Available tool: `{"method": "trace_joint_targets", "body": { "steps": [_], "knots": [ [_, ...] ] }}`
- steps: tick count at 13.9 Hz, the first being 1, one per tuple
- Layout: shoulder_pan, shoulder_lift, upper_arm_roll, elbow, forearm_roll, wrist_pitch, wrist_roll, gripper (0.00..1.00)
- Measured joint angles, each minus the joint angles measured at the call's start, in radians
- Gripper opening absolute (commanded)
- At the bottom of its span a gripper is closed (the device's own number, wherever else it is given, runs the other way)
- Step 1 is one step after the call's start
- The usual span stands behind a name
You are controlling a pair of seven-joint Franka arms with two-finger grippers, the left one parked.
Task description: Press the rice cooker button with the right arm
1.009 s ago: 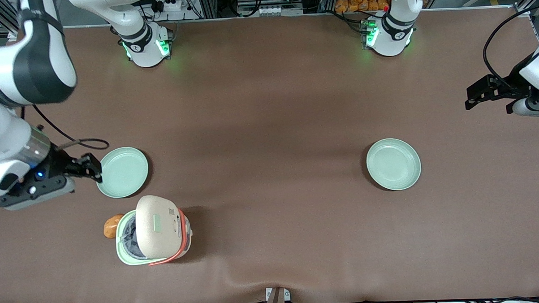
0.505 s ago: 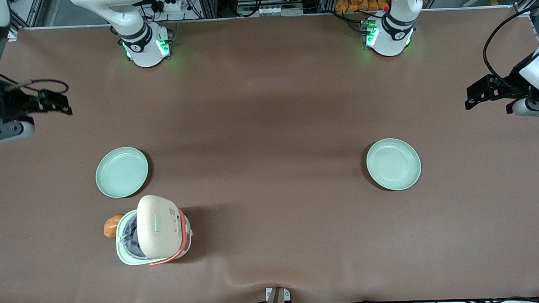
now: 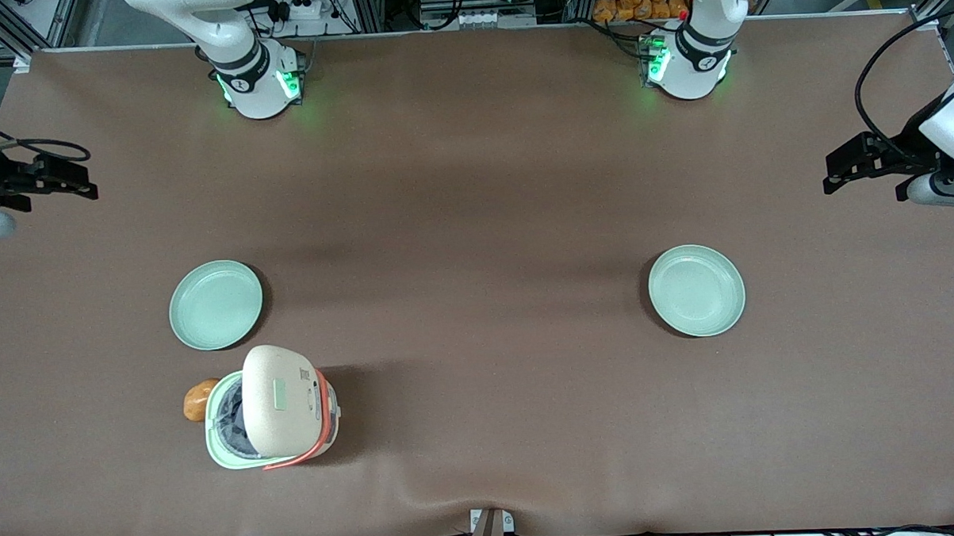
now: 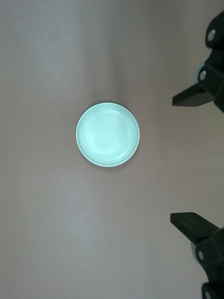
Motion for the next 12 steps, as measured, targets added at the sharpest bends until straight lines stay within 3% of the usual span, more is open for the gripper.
{"method": "trace_joint_targets", "body": {
  "steps": [4, 12],
  "knots": [
    [-0.001, -0.001, -0.003, -0.001, 0.000, 0.015, 0.094, 1.00],
    [-0.004, -0.002, -0.027, -0.002, 0.000, 0.019, 0.103, 1.00]
  ]
}}
